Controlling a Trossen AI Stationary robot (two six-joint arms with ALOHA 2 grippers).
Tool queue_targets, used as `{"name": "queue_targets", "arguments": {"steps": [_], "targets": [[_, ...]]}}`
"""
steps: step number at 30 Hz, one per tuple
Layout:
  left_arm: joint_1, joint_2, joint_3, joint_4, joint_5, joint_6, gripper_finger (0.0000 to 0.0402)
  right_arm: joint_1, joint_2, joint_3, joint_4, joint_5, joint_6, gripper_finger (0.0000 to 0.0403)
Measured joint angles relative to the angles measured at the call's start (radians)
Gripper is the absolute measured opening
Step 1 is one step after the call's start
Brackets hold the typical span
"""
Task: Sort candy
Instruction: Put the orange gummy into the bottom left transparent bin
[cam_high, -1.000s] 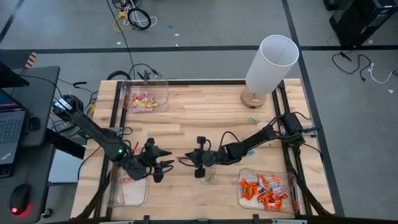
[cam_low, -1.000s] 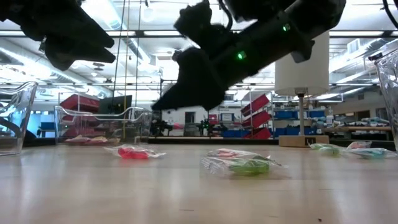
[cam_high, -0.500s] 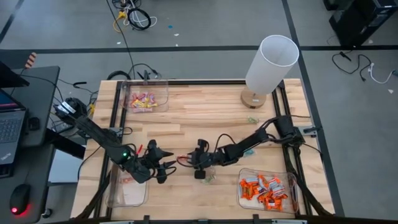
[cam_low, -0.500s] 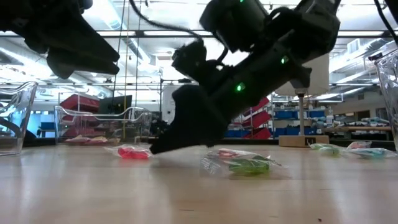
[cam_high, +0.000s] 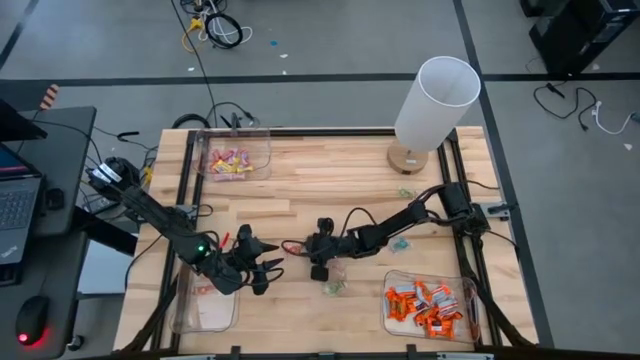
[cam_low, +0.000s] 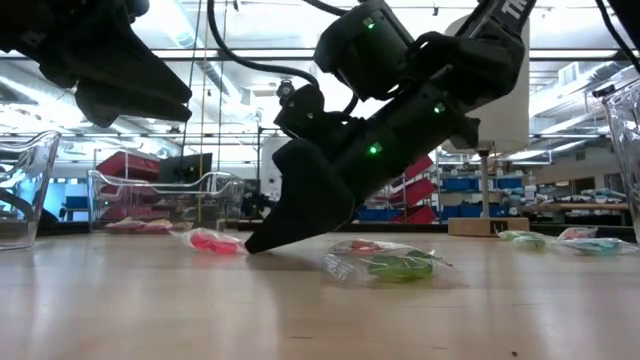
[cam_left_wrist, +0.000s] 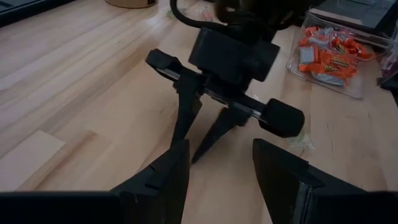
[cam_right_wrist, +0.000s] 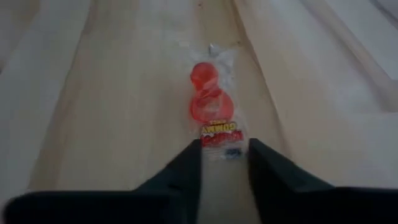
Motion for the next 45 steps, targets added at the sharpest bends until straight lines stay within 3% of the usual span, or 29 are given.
{"name": "queue_targets", "arguments": {"steps": [5,10,14,22,32,37,41,45], "targets": [[0.000,0.000,0.000,-0.001,0.000,0.000,0.0179,-0.014,-0.001,0.000,-0.002,-0.036,-0.015,0.0016],[0.000,0.000,0.000,-0.002,0.000,0.000,0.0179,-0.010,0.000,0.000,0.010,-0.038,-0.030,0.0002],[0.000,0.010,0.000,-0.002,0.001,0.000,0.0179,0.017,-0.004,-0.003,0.034,0.022,-0.084,0.0000],[-0.002,0.090,-0.001,-0.002,0.061,0.007,0.0179,0.087,-0.076,-0.003,0.082,0.254,-0.257,0.0000],[-0.002,0.133,-0.001,0.013,0.012,-0.015,0.0179,0.197,-0.090,-0.003,0.185,0.721,-0.647,0.0000],[0.000,0.133,-0.001,0.099,-0.061,-0.006,0.0179,0.229,-0.090,-0.002,0.286,0.785,-0.819,0.0000],[0.000,0.133,-0.001,0.224,-0.054,0.059,0.0179,0.235,-0.090,-0.002,0.365,0.871,-0.942,0.0000],[0.002,0.133,-0.001,0.395,-0.039,0.082,0.0179,0.246,-0.090,-0.002,0.492,0.893,-1.168,0.0000]]}}
